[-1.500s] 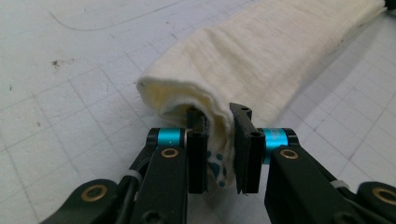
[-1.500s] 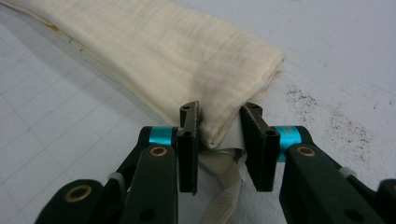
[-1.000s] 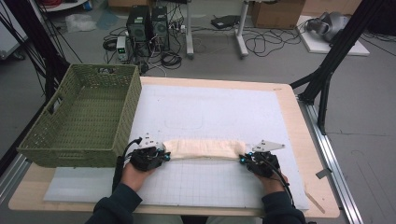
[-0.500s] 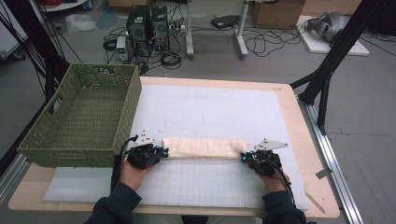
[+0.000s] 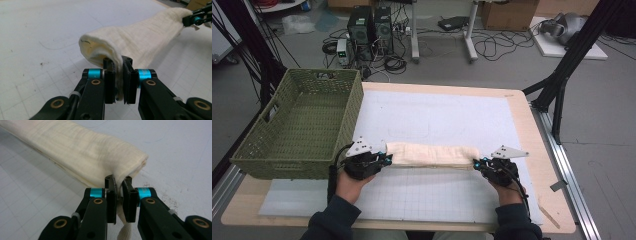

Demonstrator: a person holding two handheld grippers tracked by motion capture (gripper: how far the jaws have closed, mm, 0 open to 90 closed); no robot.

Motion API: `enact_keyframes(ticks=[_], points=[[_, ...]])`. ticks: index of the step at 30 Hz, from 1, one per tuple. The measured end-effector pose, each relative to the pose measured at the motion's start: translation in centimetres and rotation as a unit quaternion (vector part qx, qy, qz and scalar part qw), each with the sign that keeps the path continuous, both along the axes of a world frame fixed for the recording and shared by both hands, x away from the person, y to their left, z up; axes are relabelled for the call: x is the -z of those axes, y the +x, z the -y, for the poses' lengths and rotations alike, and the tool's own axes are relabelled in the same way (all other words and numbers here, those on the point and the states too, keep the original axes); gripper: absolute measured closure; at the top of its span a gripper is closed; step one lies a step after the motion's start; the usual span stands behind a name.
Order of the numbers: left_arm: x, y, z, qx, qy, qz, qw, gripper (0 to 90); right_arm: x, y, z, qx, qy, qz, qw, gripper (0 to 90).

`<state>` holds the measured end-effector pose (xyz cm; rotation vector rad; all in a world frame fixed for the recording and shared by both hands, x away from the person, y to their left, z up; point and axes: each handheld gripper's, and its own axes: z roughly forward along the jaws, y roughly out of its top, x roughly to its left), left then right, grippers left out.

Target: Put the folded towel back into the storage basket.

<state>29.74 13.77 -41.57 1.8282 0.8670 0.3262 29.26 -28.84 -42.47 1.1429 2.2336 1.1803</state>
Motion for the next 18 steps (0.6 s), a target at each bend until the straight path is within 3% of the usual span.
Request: enact_keyframes(ticks=[9,18], points=[[-1.0,-0.4,0.0,0.01,-0.014,0.023,0.9996,82.1,-1.0,0.0,0.2,0.006,0.001,0.015,0.9999,84.0],[-1.7,-0.3,-0.4,0.012,-0.02,0.031,0.9992,82.2,-1.7,0.6,0.3,0.003,0.008,0.024,0.9997,84.2]])
